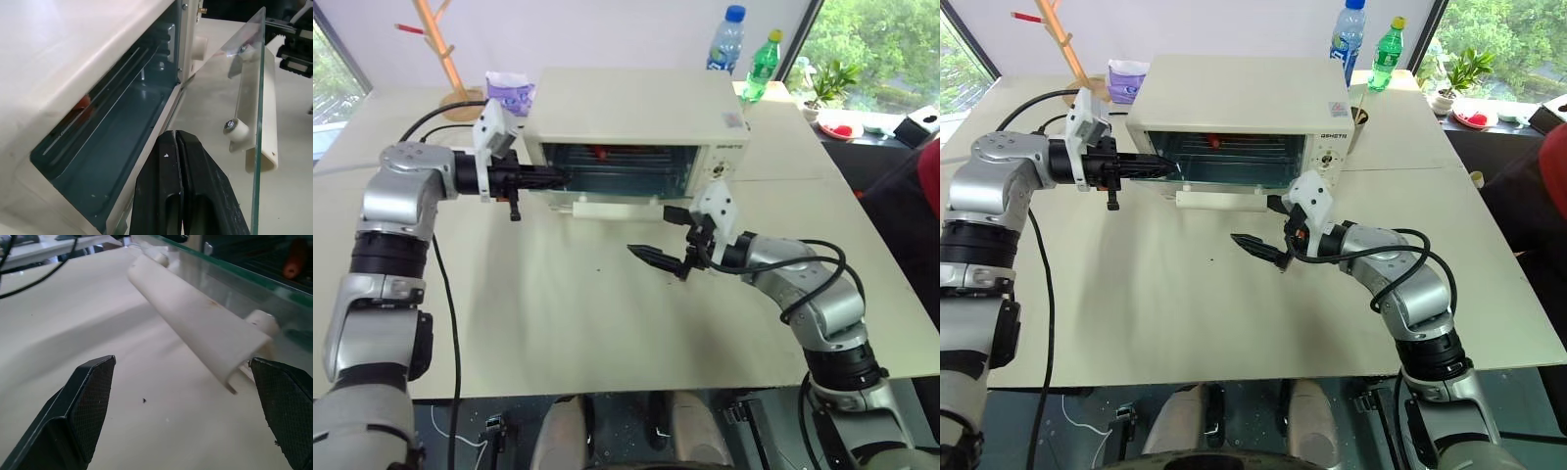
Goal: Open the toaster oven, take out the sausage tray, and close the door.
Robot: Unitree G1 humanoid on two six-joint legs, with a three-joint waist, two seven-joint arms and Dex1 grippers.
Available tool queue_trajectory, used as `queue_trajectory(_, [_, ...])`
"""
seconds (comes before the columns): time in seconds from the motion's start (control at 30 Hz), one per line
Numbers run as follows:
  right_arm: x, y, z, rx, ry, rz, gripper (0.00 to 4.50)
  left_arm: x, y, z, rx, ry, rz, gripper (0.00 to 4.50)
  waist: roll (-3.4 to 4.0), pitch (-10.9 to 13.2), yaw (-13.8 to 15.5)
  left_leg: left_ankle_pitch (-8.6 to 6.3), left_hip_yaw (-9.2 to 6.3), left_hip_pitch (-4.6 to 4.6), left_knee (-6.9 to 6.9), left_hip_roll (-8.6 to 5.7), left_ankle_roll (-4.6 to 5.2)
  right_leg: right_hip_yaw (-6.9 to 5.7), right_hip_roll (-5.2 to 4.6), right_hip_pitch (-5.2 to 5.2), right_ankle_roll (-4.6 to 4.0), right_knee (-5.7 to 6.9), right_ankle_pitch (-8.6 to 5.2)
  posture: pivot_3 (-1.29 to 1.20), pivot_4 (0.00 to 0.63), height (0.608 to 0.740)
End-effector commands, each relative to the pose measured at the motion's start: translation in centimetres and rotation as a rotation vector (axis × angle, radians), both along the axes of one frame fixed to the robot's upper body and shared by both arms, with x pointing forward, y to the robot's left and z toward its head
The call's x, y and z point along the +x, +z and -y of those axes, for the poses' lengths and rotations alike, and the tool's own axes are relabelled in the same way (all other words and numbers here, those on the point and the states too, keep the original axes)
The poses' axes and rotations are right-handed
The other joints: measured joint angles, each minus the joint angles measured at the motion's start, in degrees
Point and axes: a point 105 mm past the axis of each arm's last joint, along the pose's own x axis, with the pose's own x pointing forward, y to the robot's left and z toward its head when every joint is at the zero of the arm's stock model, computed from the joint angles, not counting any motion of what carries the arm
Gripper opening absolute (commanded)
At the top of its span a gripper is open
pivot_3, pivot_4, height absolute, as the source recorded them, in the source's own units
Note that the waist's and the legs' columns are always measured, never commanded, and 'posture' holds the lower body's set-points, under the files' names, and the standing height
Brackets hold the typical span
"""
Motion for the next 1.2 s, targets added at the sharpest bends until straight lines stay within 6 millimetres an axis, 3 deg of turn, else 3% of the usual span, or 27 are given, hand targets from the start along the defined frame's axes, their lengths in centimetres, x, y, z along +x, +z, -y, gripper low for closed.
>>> queue_trajectory(0.03, [-0.4, 0.8, 1.6, -0.012, -0.033, 0.024, 4.50, -0.1, 0.7, 0.2, 0.006, -0.019, 0.033, 0.04, 0.00, 0.0, 0.1, 0.00, 0.00, 0.00, 0.00, 0.00, 0.00, 0.00, 0.00, 0.00, 0.00, 0.00, 0.00, 0.00, 0.150, 0.722])
queue_trajectory(0.3, [-5.3, 0.9, 5.8, -0.086, 0.009, -0.062, 4.50, -0.5, -1.0, 0.3, 0.011, -0.018, 0.003, 0.04, -0.01, 0.0, 0.9, -0.03, -0.02, -0.03, 0.20, 0.02, 0.04, 0.00, 0.02, 0.03, 0.01, 0.01, 0.00, 0.00, 0.150, 0.722])
queue_trajectory(0.47, [-8.0, 2.6, 8.8, -0.120, 0.033, -0.110, 4.50, -1.1, -2.8, 0.6, 0.010, -0.027, -0.038, 0.04, -0.03, 0.0, 1.3, -0.09, -0.07, -0.08, 0.45, 0.04, 0.14, 0.00, 0.02, 0.11, 0.01, 0.01, 0.00, 0.00, 0.150, 0.722])
queue_trajectory(0.7, [-5.9, 5.3, 11.7, -0.113, -0.118, -0.032, 4.50, -2.4, -7.4, 1.0, 0.121, -0.048, -0.070, 0.04, -0.05, 0.0, 1.3, -0.12, -0.10, -0.07, 0.57, 0.05, 0.19, 0.00, 0.01, 0.21, 0.00, -0.01, -0.01, 0.00, 0.150, 0.722])
queue_trajectory(0.9, [-5.1, 5.6, 11.7, -0.104, -0.138, -0.009, 4.50, -1.7, -9.8, 0.7, 0.185, 0.000, -0.067, 0.04, -0.06, 0.0, 1.4, -0.13, -0.11, -0.11, 0.61, 0.04, 0.21, -0.01, 0.00, 0.19, 0.01, -0.02, -0.01, 0.00, 0.150, 0.722])
queue_trajectory(1.03, [-4.7, 5.3, 11.2, -0.103, -0.137, 0.003, 4.50, -1.3, -10.2, 0.4, 0.188, 0.038, -0.059, 0.04, -0.06, 0.0, 1.4, -0.15, -0.10, -0.10, 0.61, 0.03, 0.24, -0.01, -0.02, 0.20, 0.01, -0.03, 0.00, 0.00, 0.150, 0.722])
queue_trajectory(1.13, [-4.0, 5.5, 10.7, -0.095, -0.141, 0.027, 4.50, -1.3, -8.9, 0.1, 0.114, 0.062, -0.081, 0.86, -0.06, 0.0, 1.3, -0.15, -0.10, -0.10, 0.62, 0.04, 0.24, -0.01, -0.01, 0.21, 0.01, -0.02, 0.00, 0.00, 0.150, 0.722])
queue_trajectory(1.2, [-3.5, 5.8, 10.2, -0.092, -0.144, 0.048, 4.50, -1.8, -7.6, -0.2, 0.062, 0.054, -0.093, 1.78, -0.07, 0.0, 1.1, -0.15, -0.10, -0.10, 0.62, 0.04, 0.24, -0.01, -0.01, 0.19, 0.01, -0.01, 0.00, 0.00, 0.150, 0.722])
